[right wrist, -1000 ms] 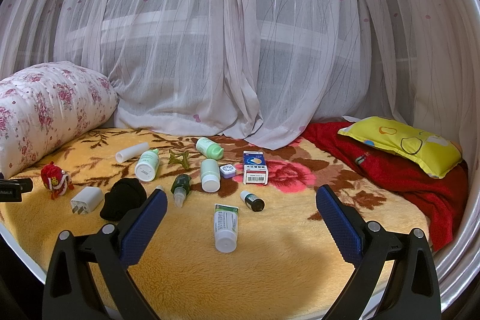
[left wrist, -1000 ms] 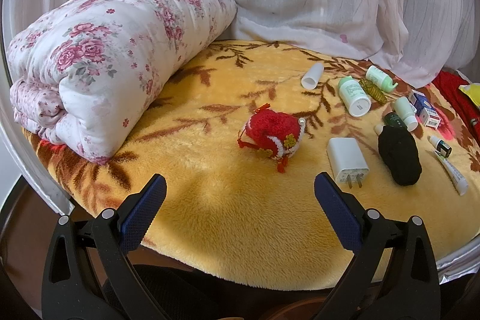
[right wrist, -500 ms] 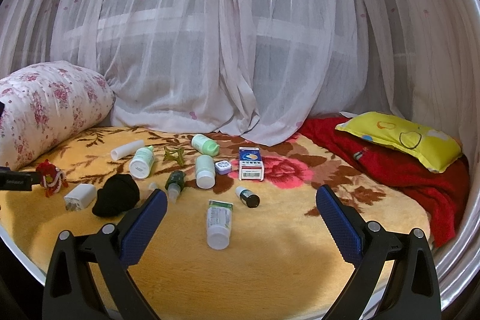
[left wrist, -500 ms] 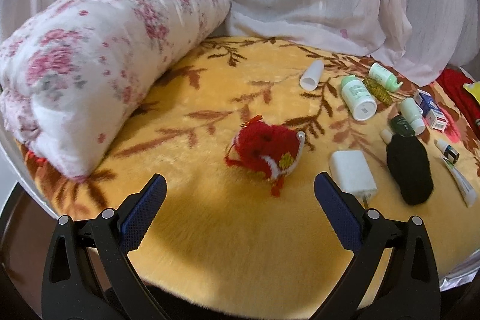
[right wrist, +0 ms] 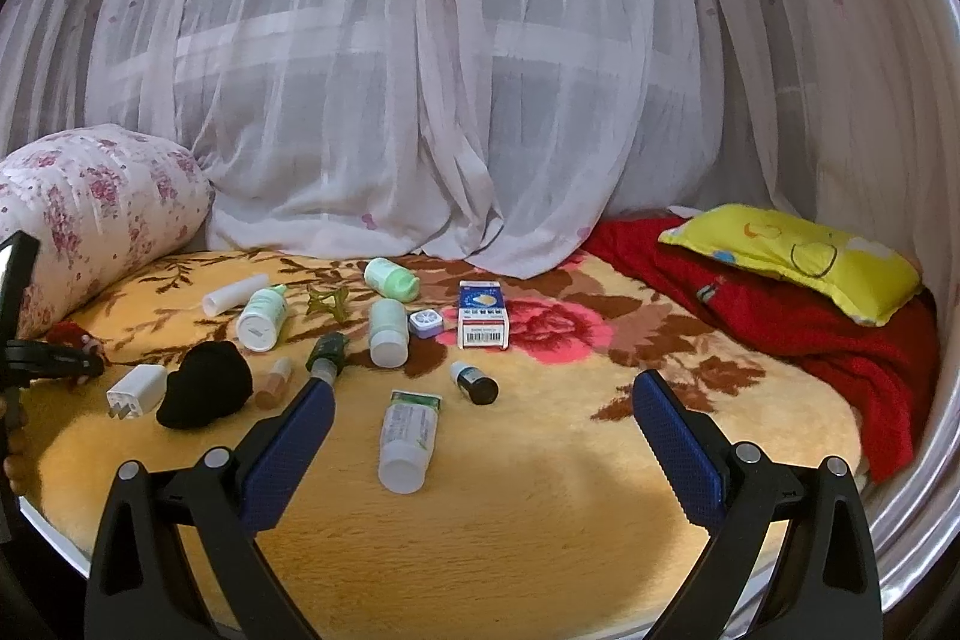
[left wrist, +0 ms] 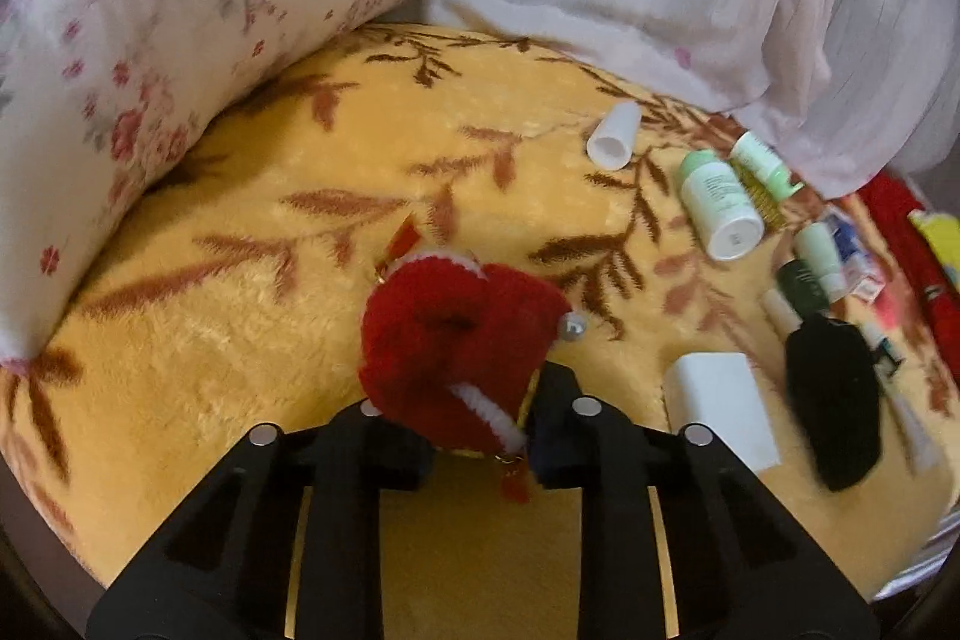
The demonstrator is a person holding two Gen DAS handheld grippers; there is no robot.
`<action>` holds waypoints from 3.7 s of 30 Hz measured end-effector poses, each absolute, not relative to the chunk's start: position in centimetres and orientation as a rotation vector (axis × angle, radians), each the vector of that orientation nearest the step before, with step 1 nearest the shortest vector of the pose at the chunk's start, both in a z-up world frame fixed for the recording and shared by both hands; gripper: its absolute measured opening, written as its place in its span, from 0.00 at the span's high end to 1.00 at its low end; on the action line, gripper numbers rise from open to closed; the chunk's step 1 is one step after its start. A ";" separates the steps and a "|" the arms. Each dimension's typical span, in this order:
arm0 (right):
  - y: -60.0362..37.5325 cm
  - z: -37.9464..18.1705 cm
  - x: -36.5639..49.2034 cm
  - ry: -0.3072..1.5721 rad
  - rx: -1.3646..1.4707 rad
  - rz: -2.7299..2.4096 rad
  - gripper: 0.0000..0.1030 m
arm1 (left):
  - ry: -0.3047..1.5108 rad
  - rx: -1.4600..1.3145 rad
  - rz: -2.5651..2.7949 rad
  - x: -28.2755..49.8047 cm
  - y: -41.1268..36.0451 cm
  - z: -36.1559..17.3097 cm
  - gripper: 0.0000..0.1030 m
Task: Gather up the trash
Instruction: 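Grasp the red knitted ornament with left tool while right tool grasps the white toothpaste tube, then carry both items down to the orange bin and open both tools, then grasp the white charger with left tool while right tool grasps the black sock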
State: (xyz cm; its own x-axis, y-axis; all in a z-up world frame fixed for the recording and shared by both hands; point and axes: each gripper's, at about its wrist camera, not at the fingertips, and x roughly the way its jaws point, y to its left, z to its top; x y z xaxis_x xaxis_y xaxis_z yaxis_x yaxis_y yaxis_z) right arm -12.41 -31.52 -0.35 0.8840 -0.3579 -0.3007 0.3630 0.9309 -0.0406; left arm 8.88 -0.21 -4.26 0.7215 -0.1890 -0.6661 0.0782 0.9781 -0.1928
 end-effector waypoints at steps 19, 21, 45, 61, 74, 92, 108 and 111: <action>-31.0 -5.1 -0.5 0.749 -0.031 -0.300 0.61 | 0.671 -0.072 -0.308 1.6 -2.0 -1.4 0.80; -31.3 -5.3 -0.7 0.752 0.000 -0.286 0.73 | 0.671 -0.068 -0.322 1.3 -2.3 -1.4 0.80; -21.9 -5.2 -17.1 1.039 0.018 0.194 0.73 | 1.017 0.155 -0.704 -11.8 -5.6 -5.9 0.80; -20.5 -8.7 -19.4 1.159 0.049 0.238 0.23 | 1.082 0.232 -0.670 -13.5 -5.0 -7.5 0.30; -23.8 -1.6 -15.6 0.842 0.063 0.114 0.20 | 0.837 0.072 -0.532 -5.9 -4.6 -0.9 0.26; -26.4 -1.6 -12.8 0.759 0.118 0.068 0.19 | 0.858 0.056 -0.290 6.9 -9.9 -4.2 0.32; -22.1 -0.3 -4.2 0.653 -0.037 0.107 0.19 | 0.773 -0.002 -0.286 2.1 -3.9 -2.9 0.61; -20.4 -0.8 -1.2 0.646 -0.075 0.077 0.19 | 0.771 -0.017 -0.285 1.4 -2.7 -2.7 0.61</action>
State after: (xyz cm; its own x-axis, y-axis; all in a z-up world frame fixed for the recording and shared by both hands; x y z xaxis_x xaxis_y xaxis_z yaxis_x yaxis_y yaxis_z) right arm -1.23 -20.36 -0.82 0.7961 0.0482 -0.6033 -0.0946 0.9945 -0.0454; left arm 1.37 -2.74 -2.71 0.6809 -0.2602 -0.6846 0.2480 0.9614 -0.1188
